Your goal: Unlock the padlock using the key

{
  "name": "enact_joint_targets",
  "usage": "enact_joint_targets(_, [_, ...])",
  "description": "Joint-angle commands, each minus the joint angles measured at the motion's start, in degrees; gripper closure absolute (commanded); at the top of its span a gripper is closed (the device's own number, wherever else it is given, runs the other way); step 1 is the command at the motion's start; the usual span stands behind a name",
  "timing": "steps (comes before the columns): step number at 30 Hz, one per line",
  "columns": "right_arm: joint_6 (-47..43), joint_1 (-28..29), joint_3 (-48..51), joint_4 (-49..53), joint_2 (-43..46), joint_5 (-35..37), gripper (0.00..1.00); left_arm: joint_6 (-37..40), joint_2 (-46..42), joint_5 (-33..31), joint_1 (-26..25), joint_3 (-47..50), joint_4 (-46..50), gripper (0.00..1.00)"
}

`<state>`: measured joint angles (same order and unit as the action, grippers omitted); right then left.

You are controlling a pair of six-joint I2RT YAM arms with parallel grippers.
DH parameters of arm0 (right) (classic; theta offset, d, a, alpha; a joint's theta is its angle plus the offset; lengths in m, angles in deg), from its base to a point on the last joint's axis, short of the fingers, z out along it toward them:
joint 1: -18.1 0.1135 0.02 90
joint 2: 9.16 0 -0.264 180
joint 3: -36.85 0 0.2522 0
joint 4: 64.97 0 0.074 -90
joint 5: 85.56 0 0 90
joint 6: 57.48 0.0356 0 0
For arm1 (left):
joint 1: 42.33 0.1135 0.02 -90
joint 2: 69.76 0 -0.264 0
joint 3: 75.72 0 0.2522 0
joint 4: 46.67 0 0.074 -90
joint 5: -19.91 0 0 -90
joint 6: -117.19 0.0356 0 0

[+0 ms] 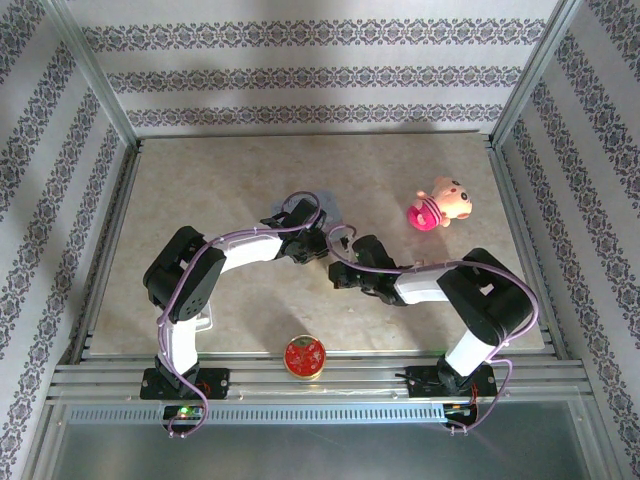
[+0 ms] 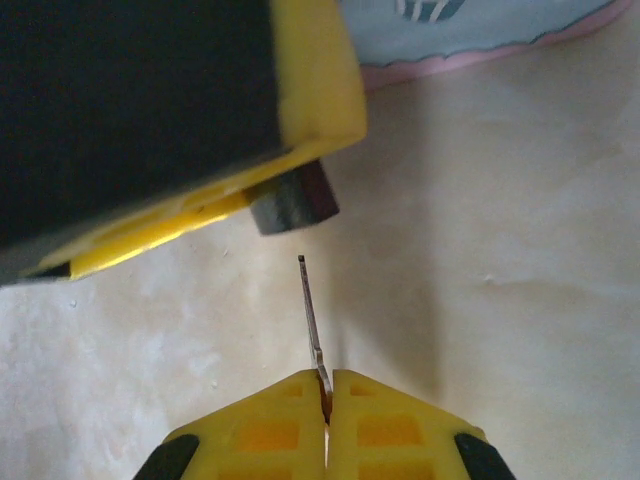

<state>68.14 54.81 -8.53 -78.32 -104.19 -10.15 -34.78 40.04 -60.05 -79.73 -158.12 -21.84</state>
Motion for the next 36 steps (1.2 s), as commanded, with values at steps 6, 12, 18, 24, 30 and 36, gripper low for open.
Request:
enact_joint_targets(6, [-0.7, -1.3, -1.1, -2.4, -1.4, -0.7, 1.0, -1.6, 1.0, 2.5, 0.4, -1.6, -1.7, 1.0])
enact_joint_targets(12, [-1.1, -1.4, -1.0, -2.6, -1.4, -1.0, 1.0, -2.9, 1.8, 3.4, 0.4, -1.7, -3.0, 1.0])
enact_joint_targets(18, [-1.4, -0.9, -0.3, -2.5, -1.0, -1.4, 1.0, -3.5, 1.9, 3.1, 0.6, -1.9, -4.0, 1.0])
enact_joint_targets(24, [-1.6, -0.7, 0.0, -2.4, -0.8, -0.8, 1.0, -3.5, 1.8, 3.4, 0.7, -2.2, -4.3, 1.0])
enact_joint_targets(30, [-1.8, -0.7, -0.2, -2.8, -0.7, 0.4, 1.0, -3.4, 2.0, 4.2, 0.7, -1.7, -4.3, 1.0])
enact_joint_targets(36, [-1.8, -1.0, -0.3, -4.4, -0.9, 0.8, 1.0, -3.7, 2.1, 5.5, 0.7, -1.3, -4.8, 1.0])
